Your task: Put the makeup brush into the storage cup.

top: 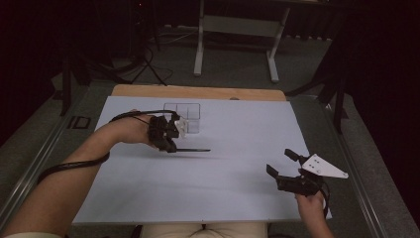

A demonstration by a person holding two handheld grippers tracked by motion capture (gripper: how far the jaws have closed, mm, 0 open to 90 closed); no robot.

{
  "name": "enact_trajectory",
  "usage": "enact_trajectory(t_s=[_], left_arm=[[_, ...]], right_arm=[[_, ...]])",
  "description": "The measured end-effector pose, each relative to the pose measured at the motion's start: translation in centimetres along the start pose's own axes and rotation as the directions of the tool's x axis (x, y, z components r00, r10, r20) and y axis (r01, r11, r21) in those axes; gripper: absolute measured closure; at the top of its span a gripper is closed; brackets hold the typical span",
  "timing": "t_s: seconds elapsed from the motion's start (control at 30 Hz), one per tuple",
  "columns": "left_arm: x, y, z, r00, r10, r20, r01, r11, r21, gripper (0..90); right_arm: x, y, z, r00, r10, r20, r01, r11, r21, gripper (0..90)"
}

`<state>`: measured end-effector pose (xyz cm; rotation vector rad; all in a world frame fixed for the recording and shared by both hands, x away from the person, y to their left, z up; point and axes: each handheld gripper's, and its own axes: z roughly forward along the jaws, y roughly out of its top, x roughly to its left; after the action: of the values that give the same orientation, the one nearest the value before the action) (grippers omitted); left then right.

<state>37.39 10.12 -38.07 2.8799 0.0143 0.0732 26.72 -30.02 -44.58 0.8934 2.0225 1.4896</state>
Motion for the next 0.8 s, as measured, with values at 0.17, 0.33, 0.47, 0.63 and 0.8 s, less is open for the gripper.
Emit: enact_trajectory(t_s=[0.17, 0.33, 0.47, 0.63, 0.8], left_arm=[[-0.6, 1.6, -0.2, 0.9997, 0.022, 0.010, -0.022, 0.9997, 0.008, 84.7], [-1.1, 3.2, -0.7, 0.9993, 0.035, 0.015, -0.035, 0.9993, 0.007, 84.6], [-1.4, 4.4, -0.6, 0.9984, 0.050, 0.028, -0.050, 0.9985, 0.021, 84.6], [-1.6, 5.9, 0.0, 0.9965, 0.072, 0.042, -0.073, 0.9970, 0.027, 84.7], [-2.0, 7.4, 0.3, 0.9935, 0.104, 0.046, -0.104, 0.9945, 0.007, 84.7]], right_arm=[[1.0, 0.4, 1.2, 0.9970, 0.003, -0.078, 0.000, 0.999, 0.049, 12.2], [1.6, 1.6, 1.7, 0.9871, 0.013, -0.160, -0.007, 0.999, 0.039, 12.3], [1.9, 2.7, 2.4, 0.9767, -0.008, -0.215, 0.017, 0.999, 0.041, 12.3], [2.7, 4.4, 3.5, 0.9595, -0.026, -0.281, 0.035, 0.999, 0.028, 12.4], [3.7, 5.2, 5.2, 0.9349, -0.065, -0.349, 0.096, 0.993, 0.073, 20.4]])
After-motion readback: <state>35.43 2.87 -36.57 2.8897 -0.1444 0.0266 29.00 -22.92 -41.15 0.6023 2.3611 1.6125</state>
